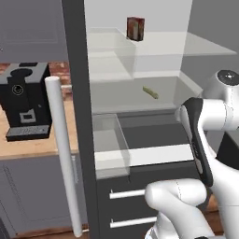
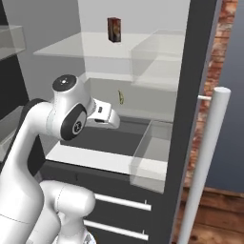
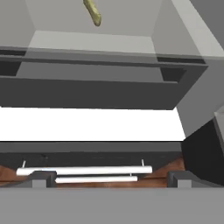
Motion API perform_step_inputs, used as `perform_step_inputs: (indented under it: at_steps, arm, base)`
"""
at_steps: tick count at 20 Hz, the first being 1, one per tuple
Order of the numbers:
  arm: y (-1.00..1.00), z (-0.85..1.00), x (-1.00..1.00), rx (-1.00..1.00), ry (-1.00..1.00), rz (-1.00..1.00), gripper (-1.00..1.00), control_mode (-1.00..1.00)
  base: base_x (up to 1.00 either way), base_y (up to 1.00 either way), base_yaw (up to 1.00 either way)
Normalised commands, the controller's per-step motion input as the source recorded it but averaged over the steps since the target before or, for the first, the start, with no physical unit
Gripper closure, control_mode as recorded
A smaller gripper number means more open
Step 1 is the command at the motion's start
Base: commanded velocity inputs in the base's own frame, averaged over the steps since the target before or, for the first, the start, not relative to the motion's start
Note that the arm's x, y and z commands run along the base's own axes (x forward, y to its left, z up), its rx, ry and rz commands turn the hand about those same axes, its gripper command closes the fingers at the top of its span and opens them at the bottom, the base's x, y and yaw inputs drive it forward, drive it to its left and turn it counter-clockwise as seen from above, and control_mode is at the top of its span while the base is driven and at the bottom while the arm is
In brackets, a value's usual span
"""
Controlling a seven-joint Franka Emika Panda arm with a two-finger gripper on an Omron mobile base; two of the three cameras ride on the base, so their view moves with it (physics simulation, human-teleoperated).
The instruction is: Pick the egg and butter from the fridge and place them by the bowl for mixing.
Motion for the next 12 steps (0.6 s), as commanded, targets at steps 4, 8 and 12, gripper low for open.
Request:
perform_step_inputs:
  at_steps: [4, 8, 12]
  arm:
    - [0.0, 0.0, 0.0, 0.0, 0.0, 0.0, -1.0, 1.0]
    - [0.0, 0.0, 0.0, 0.0, 0.0, 0.0, -1.0, 1.0]
    - [0.0, 0.0, 0.0, 0.0, 0.0, 0.0, -1.0, 1.0]
  base:
    - [0.42, -0.23, -0.12]
    - [0.47, -0.17, -0.06]
    - [0.39, -0.04, 0.0]
